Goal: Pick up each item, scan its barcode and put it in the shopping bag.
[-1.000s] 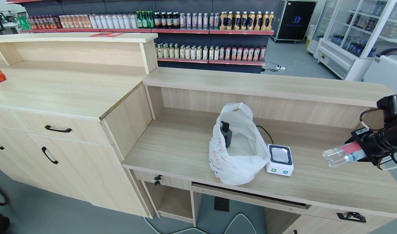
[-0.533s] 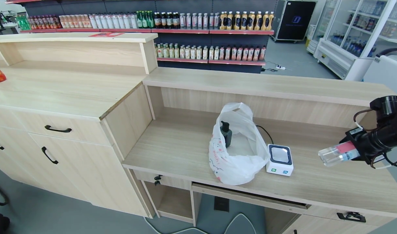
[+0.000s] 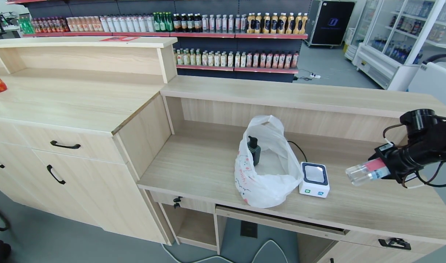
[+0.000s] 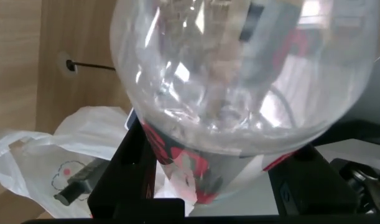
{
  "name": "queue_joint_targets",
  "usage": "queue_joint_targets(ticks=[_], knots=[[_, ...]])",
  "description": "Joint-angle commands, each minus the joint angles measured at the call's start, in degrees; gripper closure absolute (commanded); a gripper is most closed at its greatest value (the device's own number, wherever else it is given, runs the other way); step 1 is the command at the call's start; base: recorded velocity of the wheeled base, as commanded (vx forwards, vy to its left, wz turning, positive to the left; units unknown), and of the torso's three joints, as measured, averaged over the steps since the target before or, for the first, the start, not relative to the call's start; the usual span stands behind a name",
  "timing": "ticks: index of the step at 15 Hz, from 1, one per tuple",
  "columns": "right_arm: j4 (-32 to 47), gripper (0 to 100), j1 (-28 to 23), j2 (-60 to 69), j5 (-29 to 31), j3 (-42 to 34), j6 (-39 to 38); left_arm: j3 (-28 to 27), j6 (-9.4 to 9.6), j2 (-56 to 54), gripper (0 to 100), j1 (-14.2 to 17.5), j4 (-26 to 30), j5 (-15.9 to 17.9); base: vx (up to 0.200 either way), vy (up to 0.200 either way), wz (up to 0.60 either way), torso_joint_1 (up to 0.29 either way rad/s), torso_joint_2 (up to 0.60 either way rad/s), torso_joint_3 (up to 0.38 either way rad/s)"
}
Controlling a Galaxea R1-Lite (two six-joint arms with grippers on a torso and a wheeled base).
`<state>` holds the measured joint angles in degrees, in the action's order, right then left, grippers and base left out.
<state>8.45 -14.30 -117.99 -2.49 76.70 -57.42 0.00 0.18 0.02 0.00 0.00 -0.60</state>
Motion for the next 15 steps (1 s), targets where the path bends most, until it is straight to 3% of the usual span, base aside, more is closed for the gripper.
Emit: queue_joint_targets(ticks=[1,15], knots=[[0.0,100,1.6,-0.9,0.1,0.3,-0.3,0.0,-0.01,0.0,0,0.0,0.0,0.0,0.000,0.000,0.00,0.000,0.00,0.000],[-2.5,100,5.2,-8.2,0.4,5.9,-1.1,0.0,-0.01,0.0,0,0.0,0.0,0.0,0.000,0.000,0.00,0.000,0.00,0.000]])
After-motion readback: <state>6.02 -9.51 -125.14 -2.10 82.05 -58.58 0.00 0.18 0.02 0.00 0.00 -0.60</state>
